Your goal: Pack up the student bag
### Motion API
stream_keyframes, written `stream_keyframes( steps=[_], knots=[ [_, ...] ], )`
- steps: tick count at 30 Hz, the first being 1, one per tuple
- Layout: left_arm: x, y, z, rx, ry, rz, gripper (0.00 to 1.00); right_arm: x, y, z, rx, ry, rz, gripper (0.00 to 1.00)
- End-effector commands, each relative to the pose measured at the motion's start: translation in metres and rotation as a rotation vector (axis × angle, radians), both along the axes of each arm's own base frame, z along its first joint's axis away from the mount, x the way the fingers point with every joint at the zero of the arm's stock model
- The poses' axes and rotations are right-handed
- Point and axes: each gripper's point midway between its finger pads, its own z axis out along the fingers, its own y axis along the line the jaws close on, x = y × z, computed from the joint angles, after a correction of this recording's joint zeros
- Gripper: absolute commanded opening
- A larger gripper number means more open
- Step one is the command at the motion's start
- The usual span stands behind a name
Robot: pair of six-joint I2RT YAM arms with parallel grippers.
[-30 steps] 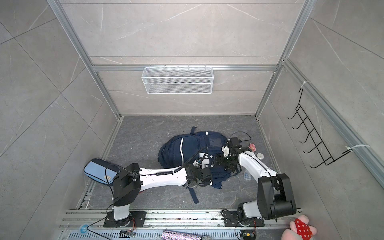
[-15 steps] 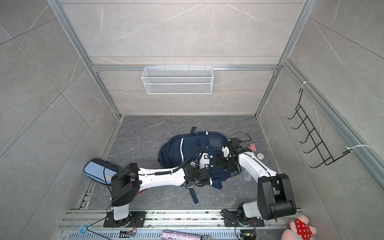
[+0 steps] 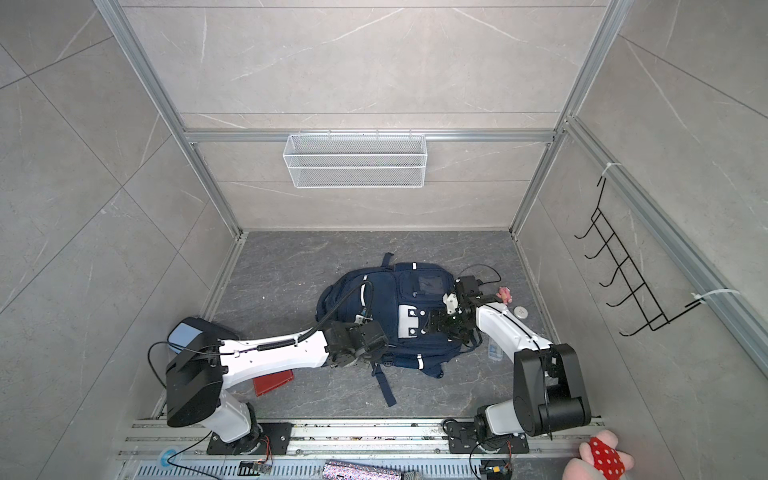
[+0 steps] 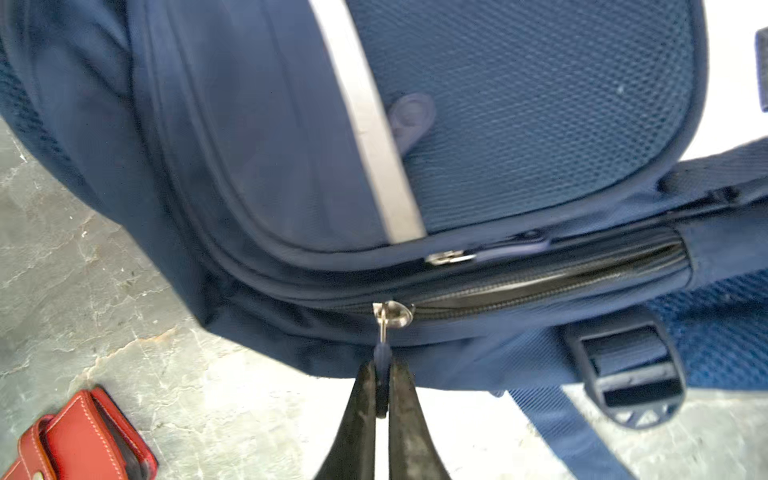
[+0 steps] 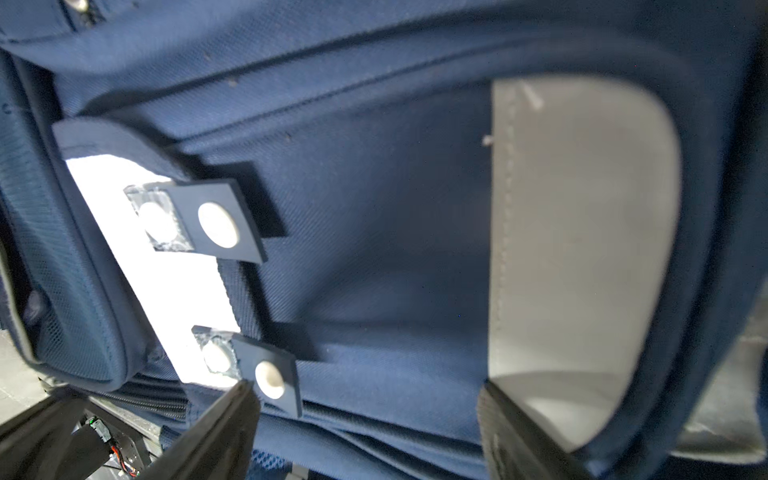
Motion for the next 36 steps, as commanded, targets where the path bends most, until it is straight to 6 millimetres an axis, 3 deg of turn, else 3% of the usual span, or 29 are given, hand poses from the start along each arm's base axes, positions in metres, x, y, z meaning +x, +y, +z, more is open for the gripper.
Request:
stream_keyframes(
  steps=[1, 12, 15, 18, 20, 22, 25, 27, 30, 32, 36],
  knots=[
    [0.012, 0.024, 0.012, 0.012, -0.027, -0.012, 0.00, -0.010, -0.015, -0.020, -0.075, 0.068, -0.029, 0.85],
    [0.037, 0.088, 0.009, -0.113, 0.043, 0.094, 0.00, -0.010, -0.018, -0.021, -0.087, 0.071, -0.035, 0.84],
    [0.041, 0.088, 0.019, -0.157, 0.026, 0.084, 0.00, -0.010, -0.018, -0.019, -0.087, 0.065, -0.033, 0.83],
    [0.037, 0.061, 0.027, -0.275, 0.050, -0.010, 0.00, -0.003, -0.008, -0.008, -0.039, 0.011, 0.019, 0.81],
    [0.030, 0.039, 0.033, -0.383, 0.070, -0.073, 0.00, 0.007, 0.011, 0.017, 0.049, -0.103, 0.079, 0.80],
    [0.025, 0.029, 0.038, -0.455, 0.075, -0.101, 0.00, 0.012, 0.038, 0.055, 0.141, -0.251, 0.180, 0.80],
    [0.022, 0.027, 0.046, -0.494, 0.061, -0.116, 0.00, 0.000, 0.088, 0.092, 0.190, -0.399, 0.400, 0.82],
    [0.020, 0.026, 0.052, -0.506, 0.058, -0.131, 0.00, -0.015, 0.119, 0.107, 0.190, -0.467, 0.547, 0.83],
    [0.016, 0.022, 0.062, -0.528, 0.061, -0.169, 0.00, -0.034, 0.154, 0.107, 0.180, -0.485, 0.720, 0.82],
    [0.013, 0.020, 0.070, -0.543, 0.057, -0.193, 0.00, -0.047, 0.170, 0.095, 0.144, -0.481, 0.839, 0.81],
    [0.006, 0.011, 0.080, -0.608, 0.057, -0.252, 0.00, -0.046, 0.181, 0.078, 0.106, -0.481, 0.931, 0.69]
  ],
)
